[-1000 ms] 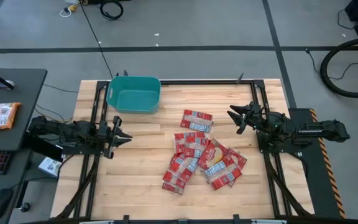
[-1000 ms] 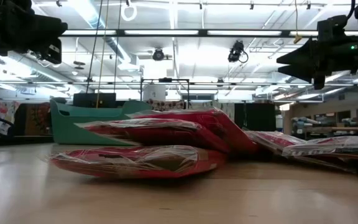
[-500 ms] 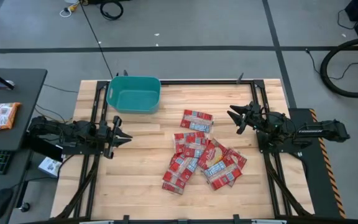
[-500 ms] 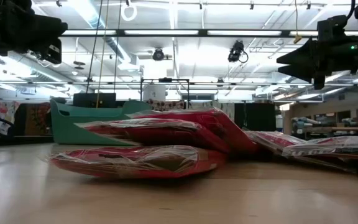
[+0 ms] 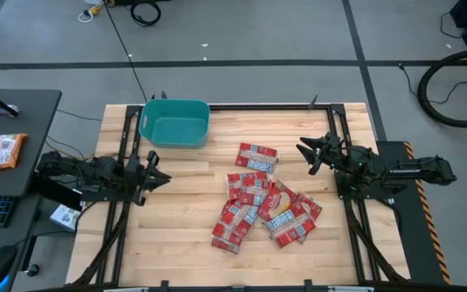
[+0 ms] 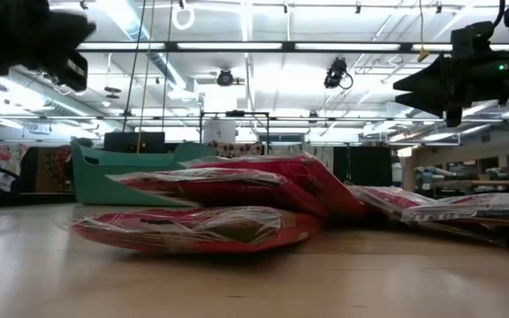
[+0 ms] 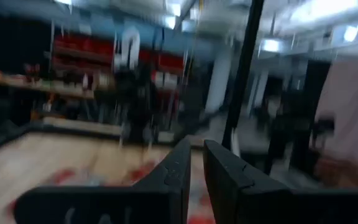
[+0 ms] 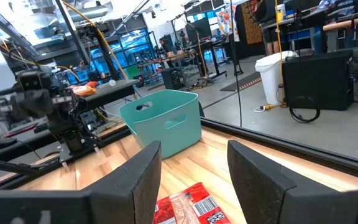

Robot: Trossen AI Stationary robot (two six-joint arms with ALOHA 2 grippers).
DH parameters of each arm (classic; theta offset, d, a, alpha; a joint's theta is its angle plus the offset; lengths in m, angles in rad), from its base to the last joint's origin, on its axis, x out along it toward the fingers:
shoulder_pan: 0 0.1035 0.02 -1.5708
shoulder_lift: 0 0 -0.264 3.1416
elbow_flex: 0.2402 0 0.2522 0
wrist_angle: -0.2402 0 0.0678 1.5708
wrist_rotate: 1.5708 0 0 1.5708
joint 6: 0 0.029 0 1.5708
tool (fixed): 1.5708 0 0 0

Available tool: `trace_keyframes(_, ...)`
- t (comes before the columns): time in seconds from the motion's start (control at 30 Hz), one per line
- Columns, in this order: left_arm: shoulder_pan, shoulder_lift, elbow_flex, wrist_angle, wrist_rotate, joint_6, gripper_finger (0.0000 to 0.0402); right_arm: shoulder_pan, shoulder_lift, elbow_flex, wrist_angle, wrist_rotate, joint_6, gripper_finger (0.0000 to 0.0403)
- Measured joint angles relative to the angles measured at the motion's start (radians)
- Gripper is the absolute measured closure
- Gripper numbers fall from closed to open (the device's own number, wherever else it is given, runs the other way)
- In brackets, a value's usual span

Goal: Sort popcorn bags into baskets
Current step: Put the popcorn sachet into the bin

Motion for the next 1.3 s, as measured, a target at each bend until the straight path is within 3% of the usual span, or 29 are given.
trace_keyframes(0.3, 0.0, 0.0, 0.0, 0.177, -0.004, -0.012, 0.0353, 0.0, 0.0, 0.0, 0.0, 0.0, 0.0, 0.0214)
trace_keyframes(0.47, 0.0, 0.0, 0.0, 0.191, -0.014, -0.011, 0.0354, 0.0, 0.0, 0.0, 0.0, 0.0, 0.0, 0.0214)
trace_keyframes(0.6, 0.0, 0.041, 0.001, 0.177, -0.078, -0.061, 0.0354, 0.0, 0.0, 0.0, 0.003, 0.0, 0.0, 0.0214)
trace_keyframes(0.73, 0.0, 0.176, 0.031, 0.129, -0.109, -0.122, 0.0354, 0.0, 0.0, 0.0, 0.063, 0.0, 0.0, 0.0214)
trace_keyframes(1.1, 0.0, 0.665, 0.21, 0.134, -0.087, -0.091, 0.0346, 0.0, 0.0, 0.0, 0.211, -0.052, 0.002, 0.0214)
trace_keyframes(1.3, -0.003, 0.9, 0.329, 0.12, -0.037, -0.068, 0.0306, -0.002, 0.0, 0.0, 0.204, 0.067, -0.054, 0.0214)
